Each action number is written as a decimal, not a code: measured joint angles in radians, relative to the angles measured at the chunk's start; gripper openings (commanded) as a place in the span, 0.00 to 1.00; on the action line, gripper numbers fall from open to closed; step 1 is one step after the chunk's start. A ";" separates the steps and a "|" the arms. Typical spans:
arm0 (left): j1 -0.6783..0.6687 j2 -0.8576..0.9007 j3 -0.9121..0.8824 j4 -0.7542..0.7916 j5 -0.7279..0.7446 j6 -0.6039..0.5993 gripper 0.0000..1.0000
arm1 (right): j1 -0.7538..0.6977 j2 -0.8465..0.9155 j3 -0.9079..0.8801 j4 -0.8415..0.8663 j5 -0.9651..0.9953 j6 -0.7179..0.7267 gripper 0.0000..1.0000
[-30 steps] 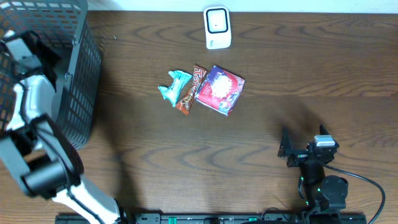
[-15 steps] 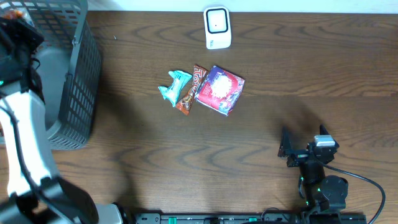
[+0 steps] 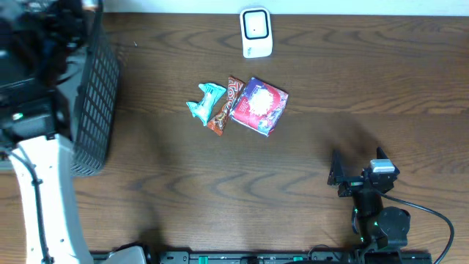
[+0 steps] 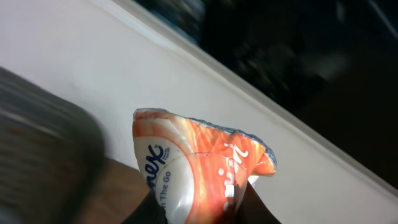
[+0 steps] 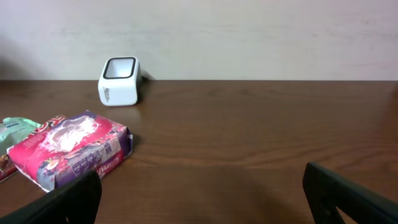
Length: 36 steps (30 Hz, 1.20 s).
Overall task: Scan the item barcode
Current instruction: 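Lift the tissue pack out and carry it beside the green wipes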
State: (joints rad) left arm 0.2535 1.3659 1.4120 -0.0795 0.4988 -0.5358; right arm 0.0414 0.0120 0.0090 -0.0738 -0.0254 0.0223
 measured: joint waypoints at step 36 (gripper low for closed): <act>-0.493 0.549 0.000 -0.449 -0.581 0.432 0.07 | 0.000 0.000 0.000 0.000 0.000 0.000 0.99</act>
State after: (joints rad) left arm -0.2394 1.9144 1.4120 -0.5285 -0.0818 -0.1040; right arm 0.0414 0.0120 0.0090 -0.0738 -0.0254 0.0223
